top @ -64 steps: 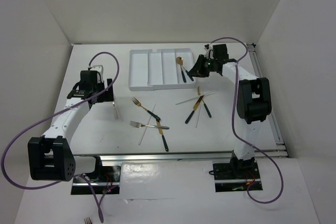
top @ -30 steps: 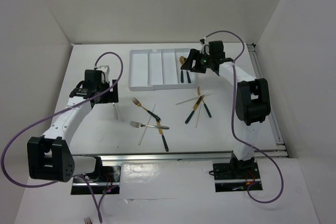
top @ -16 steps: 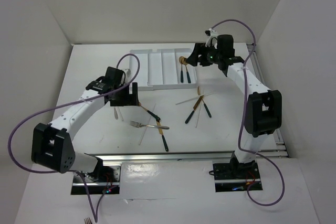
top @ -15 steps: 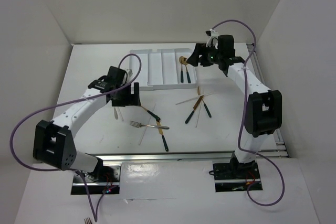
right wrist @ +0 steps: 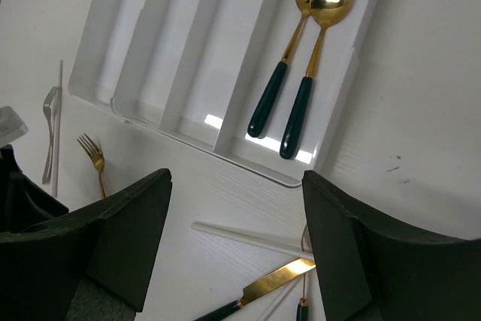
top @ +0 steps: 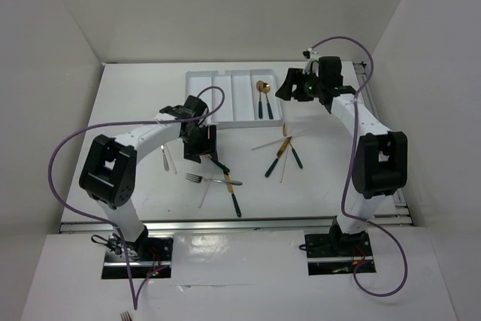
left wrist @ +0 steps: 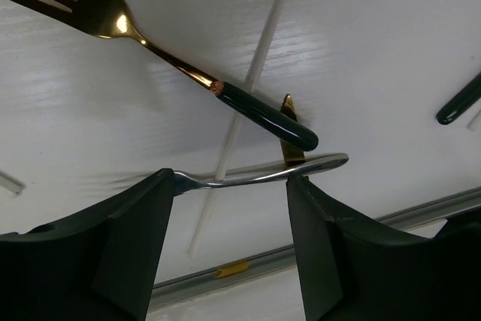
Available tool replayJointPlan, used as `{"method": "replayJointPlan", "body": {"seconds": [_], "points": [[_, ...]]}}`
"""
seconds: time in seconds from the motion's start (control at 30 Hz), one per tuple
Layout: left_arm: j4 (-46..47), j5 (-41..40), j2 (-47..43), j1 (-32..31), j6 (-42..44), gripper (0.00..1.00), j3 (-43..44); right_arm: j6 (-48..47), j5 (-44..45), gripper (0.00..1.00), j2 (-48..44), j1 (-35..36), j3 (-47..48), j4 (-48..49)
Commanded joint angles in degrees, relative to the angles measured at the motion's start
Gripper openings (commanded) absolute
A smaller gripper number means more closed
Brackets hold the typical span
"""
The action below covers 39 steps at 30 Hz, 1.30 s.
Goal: Sort the eating utensils into containers
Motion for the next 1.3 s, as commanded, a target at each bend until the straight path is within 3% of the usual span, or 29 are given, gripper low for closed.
{"method": "replayJointPlan", "body": {"seconds": [0.0,0.4,0.7,0.93,0.97,1.13,1.27], "points": [[-2.3,1.0,2.7,0.1,-3.1,0.74,2.3,-0.6,0.6,0.78,-4.5,-1.8,-0.5,0.7],[-3.4,1.0,12.5,0.1,-4.1,0.66,10.2,-0.6,-0.4,0.78,-5.0,-3.3,-1.6,-0.5],[-3.9,-2.0,14.9,0.1,-4.6,0.65,10.8,-0.6,-2.8,0.75,-1.5,-5.9,1.9,-3.0],[-3.9,-4.7,17.4,0.1,-4.6,0.48,11.3,-1.8,-4.0,0.71,-1.0,-7.0,1.9,-3.5],[-3.9,-5.3,18.0,0.1,-4.6,0.36,11.8,-1.8,-4.0,0.70,-1.0,-7.0,1.9,-3.5],[-3.9,-7.9,17.4,0.1,-4.6,0.01,12.3,-2.9,-4.0,0.70,-1.0,-7.6,1.3,-3.5],[-3.3,-9.2,10.7,0.1,-4.1,0.00,8.6,-2.9,-4.7,0.69,-1.0,-7.6,0.1,-2.2]]}}
